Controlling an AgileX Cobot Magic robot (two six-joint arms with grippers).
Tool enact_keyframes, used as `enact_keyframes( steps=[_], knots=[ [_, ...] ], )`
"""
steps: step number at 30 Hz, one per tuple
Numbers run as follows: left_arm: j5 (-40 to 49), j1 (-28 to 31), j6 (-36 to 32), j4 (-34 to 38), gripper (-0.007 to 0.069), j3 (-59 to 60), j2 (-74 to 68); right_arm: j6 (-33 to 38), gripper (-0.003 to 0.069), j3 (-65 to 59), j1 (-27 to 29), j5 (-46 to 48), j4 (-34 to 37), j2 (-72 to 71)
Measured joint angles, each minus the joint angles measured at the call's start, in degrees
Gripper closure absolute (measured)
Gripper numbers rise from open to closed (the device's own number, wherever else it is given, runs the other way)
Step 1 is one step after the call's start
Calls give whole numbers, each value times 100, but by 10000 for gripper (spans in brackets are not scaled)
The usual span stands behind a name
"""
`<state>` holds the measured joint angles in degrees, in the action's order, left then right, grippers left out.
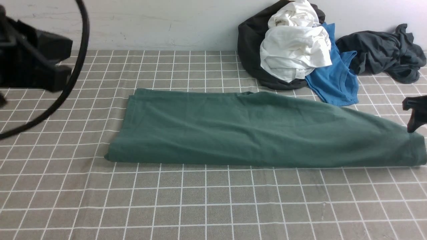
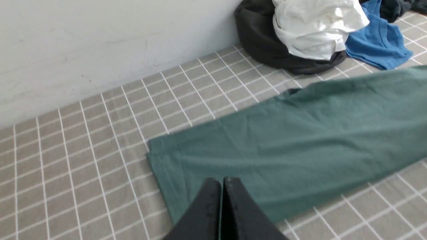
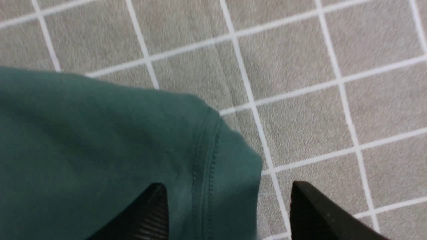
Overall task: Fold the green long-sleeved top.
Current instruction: Use the right arm to clamp the right edge of the fabric, then use the right arm to drag the right edge of the fabric to the left and folds it over the left edge
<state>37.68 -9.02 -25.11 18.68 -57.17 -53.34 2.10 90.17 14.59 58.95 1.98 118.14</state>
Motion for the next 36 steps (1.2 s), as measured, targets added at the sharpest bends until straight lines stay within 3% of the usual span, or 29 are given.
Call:
enact_keyframes(
  steps=[6, 10, 15, 17, 19, 20, 25, 27, 33, 36],
  knots=[
    [669, 0, 31, -493, 632, 554, 217, -4, 184, 6, 0, 222, 31, 387],
    [982, 4, 83, -859, 632, 791, 192, 47, 238, 20, 0, 206, 364, 560],
    [865, 4, 241, -1209, 632, 859, 192, 449, 451, 60, 0, 220, 876, 565],
    [714, 4, 333, -1298, 632, 859, 192, 598, 583, 175, 0, 369, 737, 485],
    [697, 4, 454, -1314, 632, 859, 192, 617, 633, 326, -6, 514, 428, 341],
    [697, 4, 468, -1313, 632, 859, 192, 617, 636, 345, -6, 534, 383, 319],
    [703, 4, 825, -1325, 632, 859, 192, 395, 645, 1070, -14, 1104, -1267, -288],
    [707, 4, 912, -1274, 632, 859, 192, 323, 645, 1343, -13, 1167, -1485, -476],
    [707, 4, 983, -847, 632, 859, 192, 298, 645, 1963, -420, 1260, -772, -976],
    [707, 4, 983, -558, 632, 859, 192, 298, 645, 2036, -1415, 1266, -85, -1084]
  ],
)
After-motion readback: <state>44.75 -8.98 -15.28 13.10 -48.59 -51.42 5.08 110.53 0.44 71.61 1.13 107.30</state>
